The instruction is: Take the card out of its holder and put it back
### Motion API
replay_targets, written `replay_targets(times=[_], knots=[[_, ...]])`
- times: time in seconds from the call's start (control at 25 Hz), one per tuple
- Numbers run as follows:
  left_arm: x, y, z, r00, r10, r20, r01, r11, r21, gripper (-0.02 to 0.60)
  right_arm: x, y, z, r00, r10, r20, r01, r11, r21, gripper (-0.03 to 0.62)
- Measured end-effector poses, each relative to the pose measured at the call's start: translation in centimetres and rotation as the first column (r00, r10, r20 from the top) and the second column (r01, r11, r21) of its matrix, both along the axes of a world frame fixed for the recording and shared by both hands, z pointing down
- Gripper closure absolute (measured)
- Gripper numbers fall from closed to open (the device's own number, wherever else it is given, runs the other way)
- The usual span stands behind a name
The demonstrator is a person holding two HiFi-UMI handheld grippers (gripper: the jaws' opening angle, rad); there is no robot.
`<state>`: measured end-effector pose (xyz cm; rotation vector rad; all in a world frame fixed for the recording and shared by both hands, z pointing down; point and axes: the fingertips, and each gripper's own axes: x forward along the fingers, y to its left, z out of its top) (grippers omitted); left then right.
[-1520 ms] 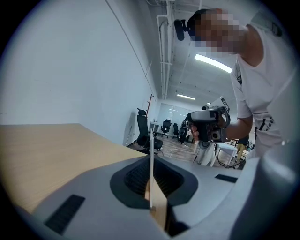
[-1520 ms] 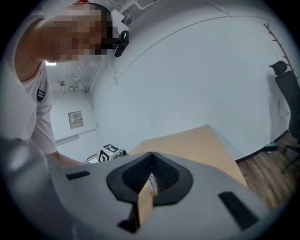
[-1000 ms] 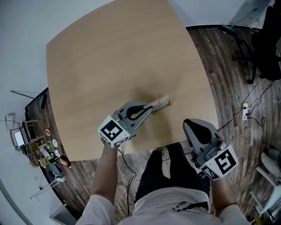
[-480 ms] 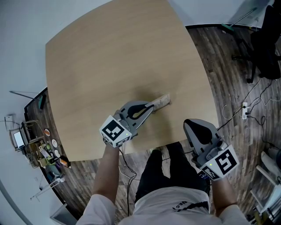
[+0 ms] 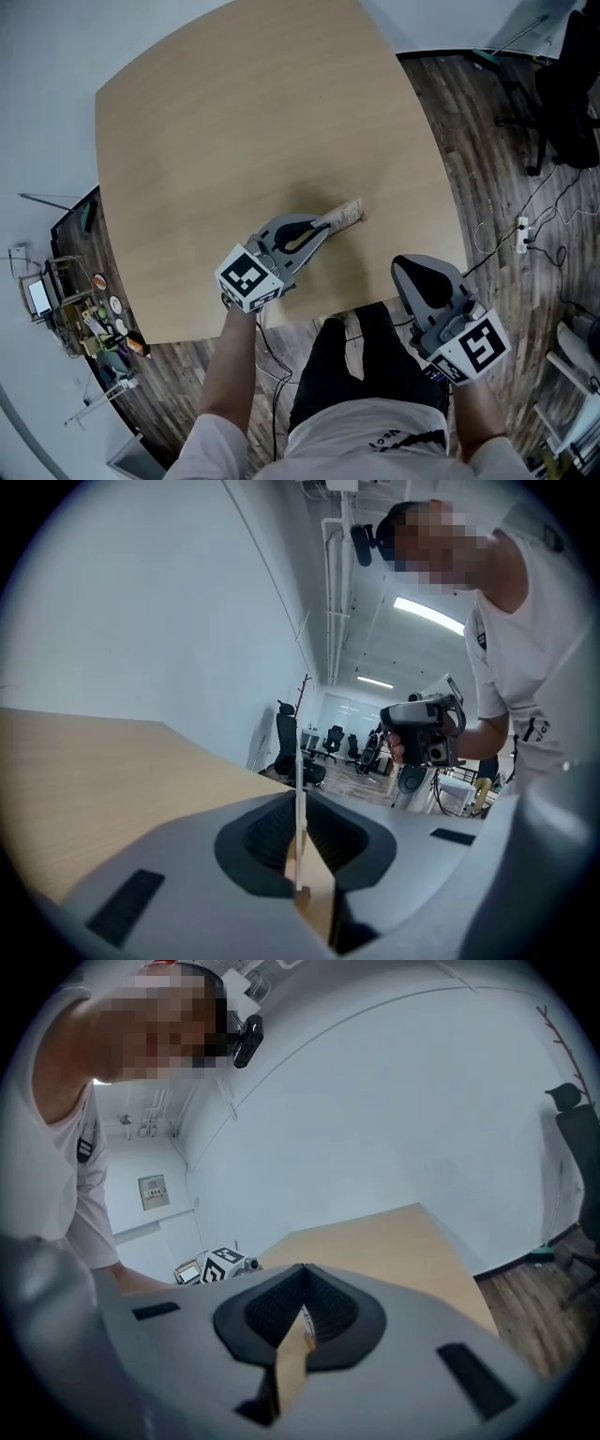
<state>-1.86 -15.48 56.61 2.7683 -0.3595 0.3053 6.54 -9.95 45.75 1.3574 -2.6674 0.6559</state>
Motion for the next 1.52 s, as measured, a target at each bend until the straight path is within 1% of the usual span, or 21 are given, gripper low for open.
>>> replay_targets(times=[0.2, 0.28, 0.36, 0.44, 0.56, 0.64, 0.76, 1.12, 1.36, 1.52], knots=[[-0.5, -0.4, 0.1, 0.999, -0.031, -0.011, 0.030, 0.999, -0.015, 0.551, -0.5, 0.3, 0.2, 1.000, -0.010, 0.006, 0.010, 1.000, -0.007, 0.580], [-0.4, -0.3, -0.1, 0.999, -0.033, -0.007, 0.033, 0.999, -0.012, 0.524, -0.5, 0.3, 0.3, 1.000, -0.013, 0.007, 0.013, 1.000, -0.008, 0.580], [-0.2, -0.1, -0.4, 1.000, -0.029, 0.005, 0.028, 1.000, 0.009, 0.500, -0.4, 0.3, 0.3, 1.000, -0.016, 0.007, 0.016, 1.000, -0.007, 0.580], [0.0, 0.3, -0.4, 0.999, -0.022, 0.027, 0.021, 0.999, 0.042, 0.500, -0.5, 0.4, 0.4, 1.000, -0.017, 0.006, 0.017, 1.000, -0.008, 0.580], [0.1, 0.6, 0.7, 0.995, -0.028, 0.095, 0.021, 0.997, 0.071, 0.502, -0.6, 0.6, 0.4, 1.000, -0.022, 0.005, 0.022, 1.000, -0.010, 0.580], [0.1, 0.4, 1.7, 0.991, -0.032, 0.130, 0.023, 0.997, 0.069, 0.501, -0.6, 0.6, 0.4, 1.000, -0.023, 0.003, 0.023, 1.000, -0.011, 0.580], [-0.2, 0.0, 2.2, 0.989, -0.040, 0.145, 0.032, 0.998, 0.054, 0.500, -0.9, 0.8, 0.5, 1.000, -0.025, 0.003, 0.025, 1.000, -0.012, 0.580], [-0.3, -0.1, 0.2, 0.992, -0.074, 0.104, 0.068, 0.996, 0.059, 0.500, -1.1, 0.6, 0.5, 0.999, -0.039, 0.009, 0.039, 0.999, -0.011, 0.580], [-0.6, 0.7, -3.4, 0.991, -0.128, 0.046, 0.125, 0.990, 0.065, 0.500, -1.6, 0.4, 0.1, 1.000, -0.024, -0.009, 0.024, 1.000, -0.015, 0.580], [-0.2, 2.1, -7.1, 0.990, -0.139, 0.002, 0.138, 0.988, 0.073, 0.500, -2.2, 0.8, -1.0, 1.000, -0.016, -0.021, 0.016, 1.000, -0.006, 0.580]])
